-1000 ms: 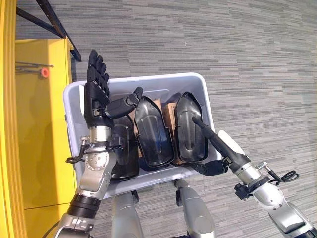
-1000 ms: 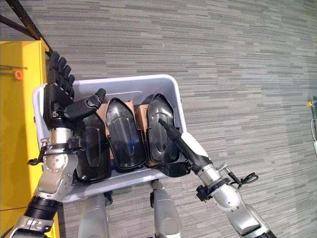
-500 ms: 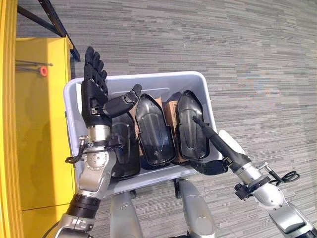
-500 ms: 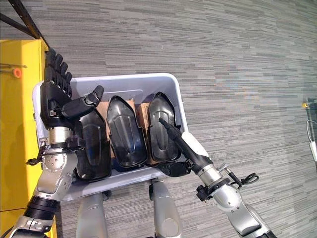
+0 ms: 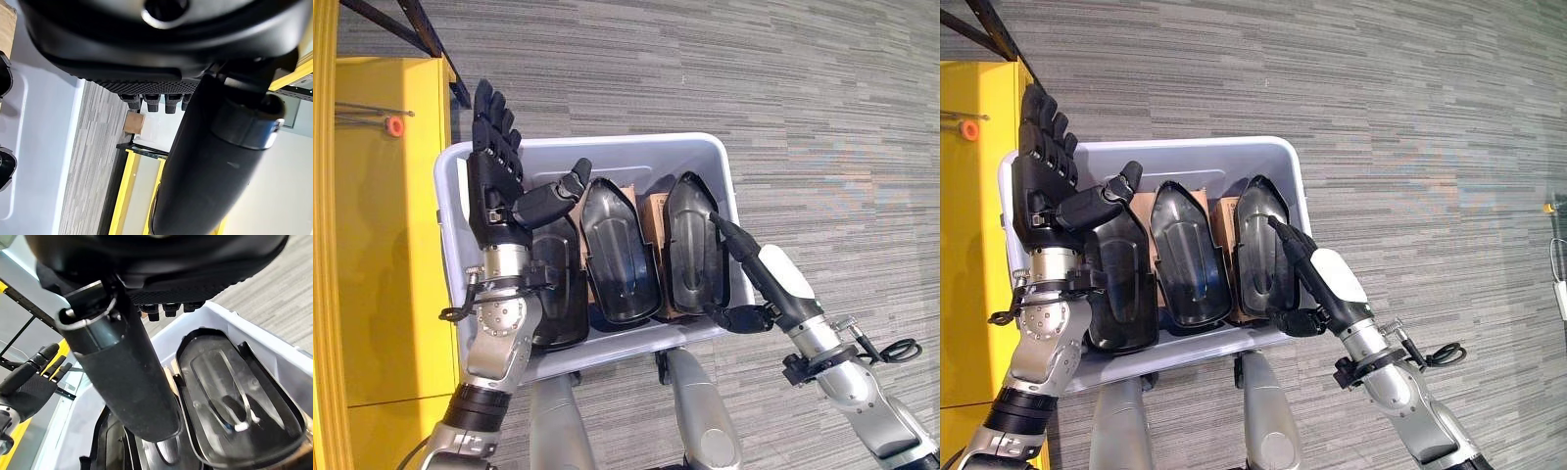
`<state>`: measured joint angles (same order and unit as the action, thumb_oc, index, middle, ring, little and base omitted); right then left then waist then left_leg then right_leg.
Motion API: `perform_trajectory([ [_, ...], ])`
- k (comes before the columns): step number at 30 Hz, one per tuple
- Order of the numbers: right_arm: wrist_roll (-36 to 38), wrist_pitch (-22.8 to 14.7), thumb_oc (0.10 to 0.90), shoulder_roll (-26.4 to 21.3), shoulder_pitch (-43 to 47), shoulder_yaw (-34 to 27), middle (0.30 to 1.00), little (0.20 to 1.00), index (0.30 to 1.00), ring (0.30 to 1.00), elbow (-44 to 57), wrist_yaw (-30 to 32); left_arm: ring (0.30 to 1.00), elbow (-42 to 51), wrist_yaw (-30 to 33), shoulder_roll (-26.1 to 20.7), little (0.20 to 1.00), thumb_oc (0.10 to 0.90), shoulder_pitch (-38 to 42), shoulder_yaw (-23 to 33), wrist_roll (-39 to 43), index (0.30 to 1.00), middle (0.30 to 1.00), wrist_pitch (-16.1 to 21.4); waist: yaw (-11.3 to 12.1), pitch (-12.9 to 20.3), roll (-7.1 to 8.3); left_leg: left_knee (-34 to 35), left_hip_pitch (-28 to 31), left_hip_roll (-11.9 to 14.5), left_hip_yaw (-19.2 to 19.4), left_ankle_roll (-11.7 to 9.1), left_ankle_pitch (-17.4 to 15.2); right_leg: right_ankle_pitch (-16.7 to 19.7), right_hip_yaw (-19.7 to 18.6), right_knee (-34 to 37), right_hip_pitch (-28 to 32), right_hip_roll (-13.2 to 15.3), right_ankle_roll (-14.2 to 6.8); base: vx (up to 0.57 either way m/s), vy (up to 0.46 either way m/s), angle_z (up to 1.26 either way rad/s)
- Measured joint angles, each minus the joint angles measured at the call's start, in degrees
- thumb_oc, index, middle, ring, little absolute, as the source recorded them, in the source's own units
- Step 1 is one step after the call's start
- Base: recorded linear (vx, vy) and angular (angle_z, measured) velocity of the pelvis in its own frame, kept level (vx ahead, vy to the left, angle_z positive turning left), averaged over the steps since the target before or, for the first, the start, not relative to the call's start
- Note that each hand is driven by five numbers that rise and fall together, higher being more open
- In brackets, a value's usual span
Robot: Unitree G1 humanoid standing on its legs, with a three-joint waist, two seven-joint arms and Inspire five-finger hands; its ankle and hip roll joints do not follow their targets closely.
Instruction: Move parts from the plastic box to the shelf.
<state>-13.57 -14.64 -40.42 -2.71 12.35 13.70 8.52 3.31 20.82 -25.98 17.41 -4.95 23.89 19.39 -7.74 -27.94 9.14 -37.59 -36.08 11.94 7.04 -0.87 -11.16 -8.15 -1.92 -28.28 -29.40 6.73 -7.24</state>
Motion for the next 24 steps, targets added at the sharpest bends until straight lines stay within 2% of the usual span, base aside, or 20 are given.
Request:
perform_trajectory([
  [9, -2.2, 0.1, 0.900, 1.7, 3.7, 0.6, 1.000, 1.000, 1.000, 1.000, -0.6, 2.1, 1.000, 0.0, 0.1, 0.0, 1.000, 0.900, 0.0, 0.0, 0.0, 1.000, 1.000, 0.5, 0.6, -0.2, -0.39, -0.1, -1.1, -0.1, -0.1, 0.0, 0.0, -0.3, 0.1, -0.7, -1.3, 0.1, 0.0, 0.00, 0.000, 0.00],
  [16, -2.2, 0.1, 0.900, 1.8, 6.5, 3.7, 1.000, 1.000, 1.000, 1.000, -1.1, 2.6, 1.000, 0.1, 0.2, 0.1, 1.000, 0.900, 0.2, -0.2, 0.0, 1.000, 1.000, 0.6, 1.7, -0.3, -1.06, 0.4, -1.3, -0.2, -0.1, -0.2, 0.1, -0.5, 0.3, -0.9, -1.7, 0.2, 0.2, 0.00, 0.000, 0.00],
  [24, -2.0, 0.1, 0.900, 1.9, 8.1, 7.6, 1.000, 1.000, 1.000, 1.000, -1.3, 2.5, 1.000, 0.1, 1.3, 0.1, 1.000, 0.900, 2.1, -1.4, 0.0, 1.000, 1.000, 0.6, 1.8, -0.3, -1.28, 0.5, -1.6, -0.3, -0.2, -0.2, 0.1, -0.6, 0.9, -0.9, -2.0, 0.4, 0.3, 0.00, 0.000, 0.00],
])
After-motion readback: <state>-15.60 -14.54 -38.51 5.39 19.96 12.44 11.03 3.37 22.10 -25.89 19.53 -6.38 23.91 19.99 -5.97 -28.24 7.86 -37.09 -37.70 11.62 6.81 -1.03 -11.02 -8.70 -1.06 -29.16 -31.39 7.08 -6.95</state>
